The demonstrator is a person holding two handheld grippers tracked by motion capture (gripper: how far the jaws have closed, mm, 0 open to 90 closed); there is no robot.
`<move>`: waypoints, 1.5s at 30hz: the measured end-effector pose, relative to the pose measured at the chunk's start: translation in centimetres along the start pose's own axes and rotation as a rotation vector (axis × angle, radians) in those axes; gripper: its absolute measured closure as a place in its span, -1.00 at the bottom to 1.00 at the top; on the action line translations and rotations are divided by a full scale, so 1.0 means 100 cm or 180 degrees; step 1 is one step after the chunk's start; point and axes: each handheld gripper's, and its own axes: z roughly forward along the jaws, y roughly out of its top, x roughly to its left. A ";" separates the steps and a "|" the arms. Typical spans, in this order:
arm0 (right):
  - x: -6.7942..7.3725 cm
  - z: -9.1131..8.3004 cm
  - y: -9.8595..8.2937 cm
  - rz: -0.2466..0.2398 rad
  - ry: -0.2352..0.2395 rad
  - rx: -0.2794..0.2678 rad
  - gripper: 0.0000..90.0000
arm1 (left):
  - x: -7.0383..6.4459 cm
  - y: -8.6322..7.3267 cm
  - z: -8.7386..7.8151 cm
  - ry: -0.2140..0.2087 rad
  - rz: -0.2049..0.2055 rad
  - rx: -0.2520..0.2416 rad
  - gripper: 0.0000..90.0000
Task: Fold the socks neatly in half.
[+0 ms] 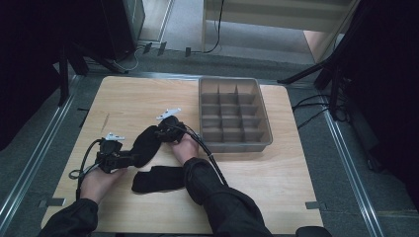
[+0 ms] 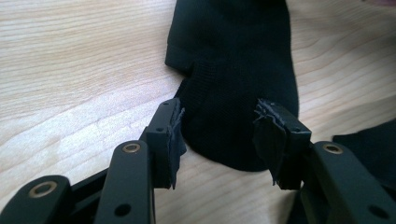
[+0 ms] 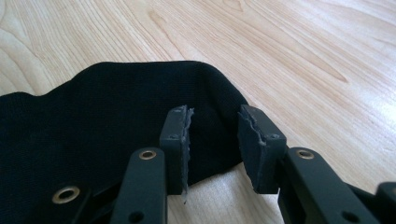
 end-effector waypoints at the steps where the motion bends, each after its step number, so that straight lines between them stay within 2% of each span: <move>1: 0.001 0.000 0.000 0.0000 -0.0019 0.0002 0.41 | 0.000 0.000 0.002 0.0006 0.0013 0.0014 0.13; 4: 0.002 0.001 0.001 -0.0101 -0.0049 0.0025 0.46 | 0.001 0.000 0.005 0.0058 0.0042 0.0038 0.13; 7: 0.001 0.001 0.000 -0.0118 -0.0063 0.0002 0.52 | 0.001 0.000 0.006 0.0090 0.0080 0.0005 0.17; 10: 0.002 0.001 -0.002 -0.0142 -0.0081 -0.0034 0.68 | 0.001 -0.001 0.006 0.0187 0.0192 -0.0022 0.30; 13: 0.003 0.001 -0.002 -0.0048 -0.0087 -0.0027 0.88 | 0.002 -0.001 0.007 0.0179 0.0177 -0.0044 0.55; 16: 0.004 0.000 -0.001 0.0025 -0.0099 0.0037 0.92 | 0.005 0.000 0.007 0.0077 0.0116 -0.0028 0.81; 18: 0.004 -0.002 0.001 0.0123 -0.0096 0.0106 0.93 | 0.006 0.002 0.006 0.0064 0.0109 0.0013 0.86; 20: 0.004 -0.005 0.002 0.0169 -0.0076 0.0152 0.93 | 0.009 0.004 0.005 0.0024 0.0039 0.0009 0.87; 23: 0.004 -0.016 0.005 0.0171 -0.0055 0.0167 0.93 | 0.014 0.006 -0.001 -0.0065 -0.0069 -0.0049 0.88; 30: 0.018 -0.044 0.006 0.0220 -0.0071 0.0095 0.93 | 0.017 0.011 -0.019 -0.0164 -0.0136 -0.0205 0.88; 33: 0.026 -0.056 0.002 0.0177 -0.0074 0.0055 0.93 | 0.018 0.013 -0.027 -0.0259 -0.0165 -0.0234 0.88; 35: 0.030 -0.065 -0.001 0.0150 -0.0068 0.0015 0.93 | 0.016 0.014 -0.031 -0.0288 -0.0148 -0.0246 0.88; 36: 0.032 -0.069 -0.004 0.0161 -0.0051 -0.0005 0.93 | 0.016 0.014 -0.034 -0.0328 -0.0123 -0.0236 0.88; 40: 0.037 -0.085 -0.012 0.0227 0.0011 -0.0081 0.93 | 0.013 0.015 -0.043 -0.0344 -0.0054 -0.0244 0.88; 45: 0.049 -0.105 -0.029 0.0309 0.0047 -0.0150 0.93 | 0.006 0.012 -0.047 -0.0411 0.0037 -0.0134 0.89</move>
